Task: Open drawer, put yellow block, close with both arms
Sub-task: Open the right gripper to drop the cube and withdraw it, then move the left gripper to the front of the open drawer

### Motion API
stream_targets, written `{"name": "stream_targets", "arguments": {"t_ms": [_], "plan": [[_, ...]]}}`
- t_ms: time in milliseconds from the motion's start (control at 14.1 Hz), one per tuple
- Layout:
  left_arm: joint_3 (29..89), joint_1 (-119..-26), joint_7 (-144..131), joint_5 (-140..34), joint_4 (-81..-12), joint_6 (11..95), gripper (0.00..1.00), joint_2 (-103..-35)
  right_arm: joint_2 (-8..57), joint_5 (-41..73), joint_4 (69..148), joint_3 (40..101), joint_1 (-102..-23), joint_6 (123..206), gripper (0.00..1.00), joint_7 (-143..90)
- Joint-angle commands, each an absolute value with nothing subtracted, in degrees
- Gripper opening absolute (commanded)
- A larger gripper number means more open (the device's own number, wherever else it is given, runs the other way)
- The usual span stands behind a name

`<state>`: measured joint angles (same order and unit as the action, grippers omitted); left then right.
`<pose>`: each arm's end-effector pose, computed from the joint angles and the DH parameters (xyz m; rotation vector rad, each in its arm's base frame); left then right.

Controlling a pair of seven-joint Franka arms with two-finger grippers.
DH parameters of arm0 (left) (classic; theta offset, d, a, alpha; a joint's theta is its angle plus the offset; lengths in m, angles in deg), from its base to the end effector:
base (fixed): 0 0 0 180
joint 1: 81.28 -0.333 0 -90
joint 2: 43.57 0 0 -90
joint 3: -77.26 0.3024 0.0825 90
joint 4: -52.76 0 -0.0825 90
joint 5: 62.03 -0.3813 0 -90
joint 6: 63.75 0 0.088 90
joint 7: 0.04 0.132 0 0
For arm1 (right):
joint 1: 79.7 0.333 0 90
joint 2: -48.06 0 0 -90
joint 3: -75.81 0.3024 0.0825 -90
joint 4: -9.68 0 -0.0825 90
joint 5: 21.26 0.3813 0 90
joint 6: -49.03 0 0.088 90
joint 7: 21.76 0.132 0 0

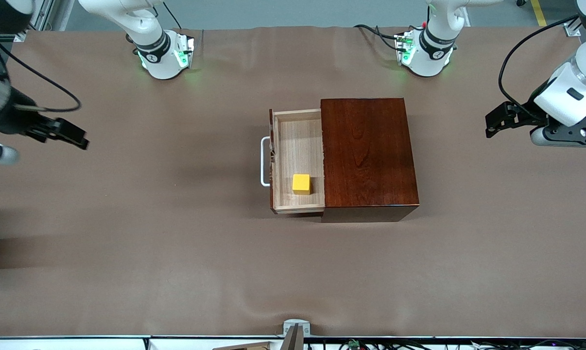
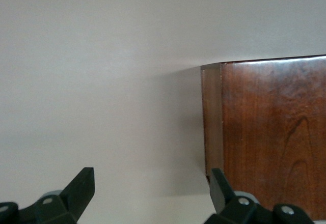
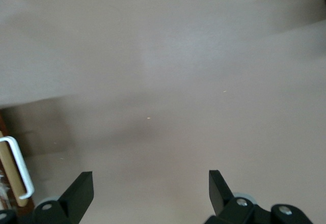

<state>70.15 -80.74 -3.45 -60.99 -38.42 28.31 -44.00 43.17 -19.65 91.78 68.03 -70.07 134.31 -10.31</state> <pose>0.5520 -0.0763 0.5753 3.1197 -0.1146 0.0094 0.5677 0.0255 0.5955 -3.1175 0.2583 0.0482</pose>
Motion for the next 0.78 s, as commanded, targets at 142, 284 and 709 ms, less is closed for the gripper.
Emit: {"name": "stream_targets", "arguments": {"t_ms": [142, 284, 709], "plan": [[66.46, -80.05, -3.9, -56.49, -34.87, 28.1, 1.0, -44.27, 45.07, -20.29, 94.14, 72.54, -80.46, 135.6, 1.0, -17.9], [64.44, -79.61, -8.18, -56.58, -34.16, 28.19, 1.0, -44.54, 44.89, -20.47, 94.14, 76.15, -84.08, 135.6, 1.0, -17.37], [58.55, -78.03, -35.31, -56.58, -33.72, 31.0, 1.0, -48.31, 44.89, -21.43, 94.14, 75.73, -82.08, 135.95, 1.0, -16.93]]}}
